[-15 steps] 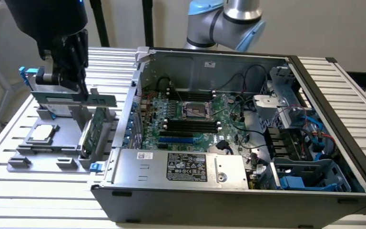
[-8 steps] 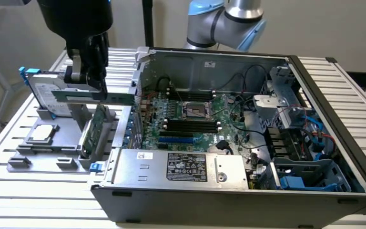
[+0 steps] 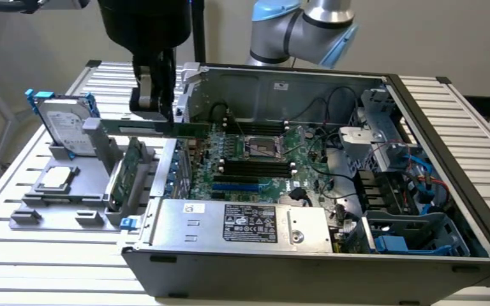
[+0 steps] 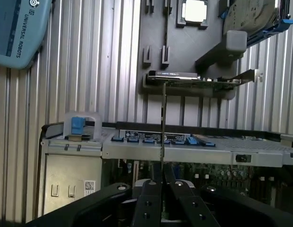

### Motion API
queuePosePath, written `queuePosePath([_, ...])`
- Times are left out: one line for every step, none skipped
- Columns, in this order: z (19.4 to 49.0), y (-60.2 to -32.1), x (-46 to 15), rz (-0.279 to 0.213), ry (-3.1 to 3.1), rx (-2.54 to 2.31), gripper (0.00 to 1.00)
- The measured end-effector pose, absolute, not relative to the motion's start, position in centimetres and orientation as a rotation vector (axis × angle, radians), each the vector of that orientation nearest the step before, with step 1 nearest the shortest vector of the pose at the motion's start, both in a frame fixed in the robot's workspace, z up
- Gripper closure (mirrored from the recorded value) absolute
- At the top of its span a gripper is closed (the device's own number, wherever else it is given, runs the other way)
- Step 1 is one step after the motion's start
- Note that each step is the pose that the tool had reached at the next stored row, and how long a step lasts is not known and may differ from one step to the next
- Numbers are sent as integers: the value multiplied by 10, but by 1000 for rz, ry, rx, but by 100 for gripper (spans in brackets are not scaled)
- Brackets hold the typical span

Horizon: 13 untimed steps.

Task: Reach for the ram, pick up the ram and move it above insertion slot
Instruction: 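Pick up the ram and move it above insertion slot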

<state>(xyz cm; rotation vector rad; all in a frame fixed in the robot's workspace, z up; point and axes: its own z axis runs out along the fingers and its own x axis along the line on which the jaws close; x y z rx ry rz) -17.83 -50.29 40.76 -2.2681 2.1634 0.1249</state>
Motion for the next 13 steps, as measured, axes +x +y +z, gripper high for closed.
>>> queuePosePath([408, -503, -174, 127, 2162, -2267, 87])
queuePosePath([408, -502, -169, 129, 2161, -2266, 87])
queuePosePath([408, -502, -164, 130, 2160, -2265, 87])
queuePosePath([408, -502, -160, 132, 2159, -2264, 87])
queuePosePath([408, -502, -155, 134, 2159, -2264, 87])
queuePosePath([408, -501, -151, 134, 2158, -2263, 87])
queuePosePath([408, -501, -146, 135, 2158, -2263, 87])
queuePosePath([407, -500, -142, 136, 2158, -2263, 87])
queuePosePath([407, -499, -137, 136, 2158, -2263, 87])
queuePosePath([407, -498, -133, 136, 2158, -2263, 87])
queuePosePath([407, -497, -128, 136, 2158, -2263, 87])
queuePosePath([407, -496, -124, 136, 2158, -2263, 87])
queuePosePath([407, -494, -121, 136, 2158, -2263, 87])
